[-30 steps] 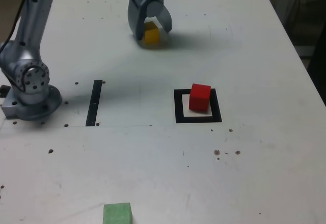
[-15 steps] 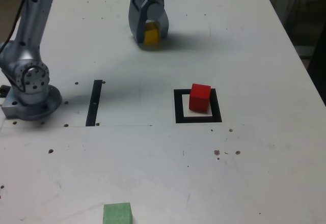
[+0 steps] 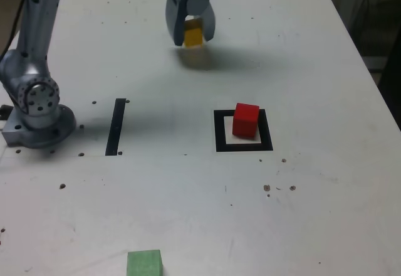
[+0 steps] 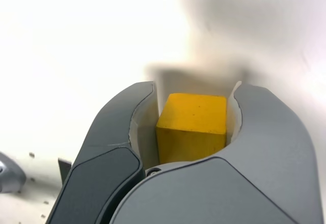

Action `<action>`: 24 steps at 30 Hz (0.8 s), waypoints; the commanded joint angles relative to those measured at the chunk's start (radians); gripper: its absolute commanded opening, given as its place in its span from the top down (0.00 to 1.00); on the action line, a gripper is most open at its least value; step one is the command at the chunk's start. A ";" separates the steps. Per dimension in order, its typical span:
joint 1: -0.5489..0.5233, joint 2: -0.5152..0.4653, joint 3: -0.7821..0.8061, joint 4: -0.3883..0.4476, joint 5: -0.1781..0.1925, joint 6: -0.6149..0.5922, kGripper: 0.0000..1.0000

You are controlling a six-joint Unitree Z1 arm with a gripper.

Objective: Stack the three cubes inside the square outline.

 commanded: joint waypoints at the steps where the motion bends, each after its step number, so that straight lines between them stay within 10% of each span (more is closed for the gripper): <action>1: -0.047 -0.027 -0.031 0.045 -0.004 -0.017 0.92; 12: -0.411 -0.061 -0.249 0.289 0.025 -0.176 0.92; 24: -0.670 0.008 -0.325 0.328 -0.026 -0.219 0.92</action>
